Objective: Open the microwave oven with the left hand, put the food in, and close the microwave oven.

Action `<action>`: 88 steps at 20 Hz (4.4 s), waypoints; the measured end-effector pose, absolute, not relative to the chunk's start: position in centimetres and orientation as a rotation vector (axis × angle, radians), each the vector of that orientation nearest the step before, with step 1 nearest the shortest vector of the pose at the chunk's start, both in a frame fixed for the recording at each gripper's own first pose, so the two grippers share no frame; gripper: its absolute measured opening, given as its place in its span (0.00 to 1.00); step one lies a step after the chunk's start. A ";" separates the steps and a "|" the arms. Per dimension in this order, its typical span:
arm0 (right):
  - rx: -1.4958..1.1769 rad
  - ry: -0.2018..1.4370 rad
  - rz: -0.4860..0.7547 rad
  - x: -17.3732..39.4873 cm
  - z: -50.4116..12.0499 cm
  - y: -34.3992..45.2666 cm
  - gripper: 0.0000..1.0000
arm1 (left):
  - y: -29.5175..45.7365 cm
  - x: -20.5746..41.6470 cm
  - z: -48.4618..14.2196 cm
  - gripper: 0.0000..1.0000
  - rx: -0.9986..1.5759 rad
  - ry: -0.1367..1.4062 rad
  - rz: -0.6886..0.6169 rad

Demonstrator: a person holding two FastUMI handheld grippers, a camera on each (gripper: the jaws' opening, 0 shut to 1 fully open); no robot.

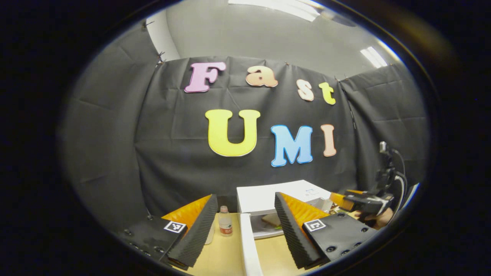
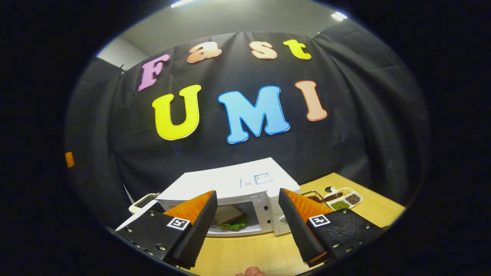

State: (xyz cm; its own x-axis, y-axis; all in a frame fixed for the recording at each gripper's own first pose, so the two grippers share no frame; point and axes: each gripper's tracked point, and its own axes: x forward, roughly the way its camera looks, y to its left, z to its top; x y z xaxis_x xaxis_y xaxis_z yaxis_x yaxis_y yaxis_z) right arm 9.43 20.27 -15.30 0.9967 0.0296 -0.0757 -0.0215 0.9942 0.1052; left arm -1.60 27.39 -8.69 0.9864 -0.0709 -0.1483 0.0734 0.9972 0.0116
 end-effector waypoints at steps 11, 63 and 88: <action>-0.024 -0.012 -0.005 4.0 -5.9 16.5 0.96 | 25.8 -3.2 -11.7 0.90 0.018 0.208 -0.069; -0.105 -0.076 -0.105 4.2 0.2 2.0 0.96 | 3.4 -5.8 -29.9 0.07 -0.024 0.604 -0.412; -0.055 -0.008 -0.231 5.6 -2.0 -5.7 0.96 | -4.0 8.4 -32.4 0.07 -0.081 0.584 -0.459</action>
